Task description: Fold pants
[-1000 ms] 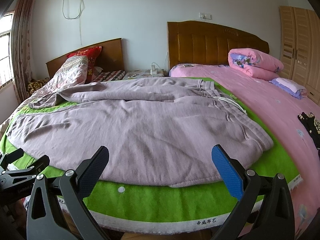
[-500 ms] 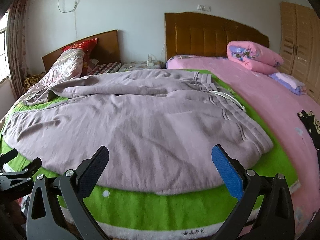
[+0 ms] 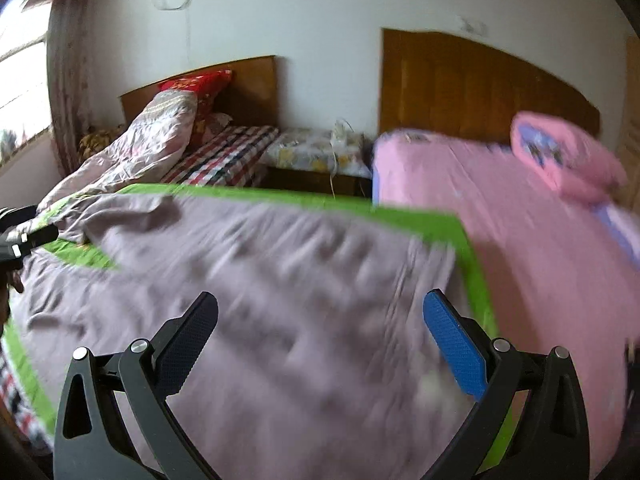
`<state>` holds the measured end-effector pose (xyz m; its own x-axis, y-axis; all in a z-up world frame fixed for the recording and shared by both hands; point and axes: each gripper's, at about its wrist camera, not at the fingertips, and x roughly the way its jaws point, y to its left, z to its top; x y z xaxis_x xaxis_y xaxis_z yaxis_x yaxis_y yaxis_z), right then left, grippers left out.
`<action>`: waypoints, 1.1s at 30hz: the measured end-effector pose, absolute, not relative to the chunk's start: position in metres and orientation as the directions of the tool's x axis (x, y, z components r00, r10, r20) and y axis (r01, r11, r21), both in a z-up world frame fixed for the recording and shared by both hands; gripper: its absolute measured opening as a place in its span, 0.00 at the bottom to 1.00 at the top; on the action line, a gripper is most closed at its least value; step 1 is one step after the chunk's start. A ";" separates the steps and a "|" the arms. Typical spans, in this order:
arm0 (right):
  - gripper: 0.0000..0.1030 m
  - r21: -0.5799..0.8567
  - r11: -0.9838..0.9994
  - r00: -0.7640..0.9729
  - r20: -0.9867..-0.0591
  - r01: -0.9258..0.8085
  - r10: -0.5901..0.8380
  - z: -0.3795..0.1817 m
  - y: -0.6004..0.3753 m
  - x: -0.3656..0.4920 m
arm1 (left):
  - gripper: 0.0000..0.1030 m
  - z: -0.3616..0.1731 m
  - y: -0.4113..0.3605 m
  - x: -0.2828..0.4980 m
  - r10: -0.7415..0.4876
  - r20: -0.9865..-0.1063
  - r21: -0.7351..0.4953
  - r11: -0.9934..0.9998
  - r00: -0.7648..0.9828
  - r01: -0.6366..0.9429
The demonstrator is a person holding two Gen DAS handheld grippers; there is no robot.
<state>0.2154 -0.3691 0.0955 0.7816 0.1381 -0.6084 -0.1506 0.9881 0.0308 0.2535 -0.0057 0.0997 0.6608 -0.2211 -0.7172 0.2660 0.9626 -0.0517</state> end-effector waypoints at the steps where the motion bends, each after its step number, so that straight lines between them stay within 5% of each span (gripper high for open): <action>1: 0.96 0.055 0.982 0.762 -0.623 -0.180 0.174 0.092 -0.378 0.238 | 0.99 0.096 -0.004 0.287 -0.298 -0.732 -0.148 0.948 0.613 0.283; 3: 0.96 0.117 0.954 0.682 -0.675 -0.277 0.281 0.078 -0.393 0.291 | 0.99 0.085 -0.005 0.345 -0.320 -0.708 -0.210 0.946 0.629 0.245; 10: 0.96 0.075 0.880 0.500 -0.798 -0.469 0.335 0.027 -0.408 0.399 | 0.95 0.019 -0.053 0.483 -0.384 -0.868 -0.210 0.858 0.315 0.468; 19: 0.64 0.175 0.827 0.347 -0.847 -0.534 0.403 -0.010 -0.427 0.432 | 0.79 -0.002 -0.091 0.528 -0.419 -0.891 -0.168 0.660 0.173 0.732; 23: 0.20 0.120 0.830 0.405 -0.828 -0.545 0.386 0.000 -0.425 0.423 | 0.67 -0.007 -0.107 0.535 -0.433 -0.891 -0.158 0.572 0.133 0.805; 27: 0.14 -0.037 0.827 0.545 -0.768 -0.561 0.335 0.030 -0.411 0.385 | 0.66 -0.012 -0.118 0.544 -0.444 -0.891 -0.170 0.524 0.097 0.835; 33: 0.13 -0.074 0.849 0.653 -0.675 -0.523 0.343 0.065 -0.411 0.339 | 0.66 -0.020 -0.122 0.550 -0.457 -0.889 -0.228 0.487 0.023 0.843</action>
<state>0.3395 -0.4110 0.0652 0.6530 0.3428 -0.6754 -0.5227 0.8493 -0.0744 0.5498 -0.1218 -0.0201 0.0232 -0.4570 -0.8892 0.8434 0.4865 -0.2281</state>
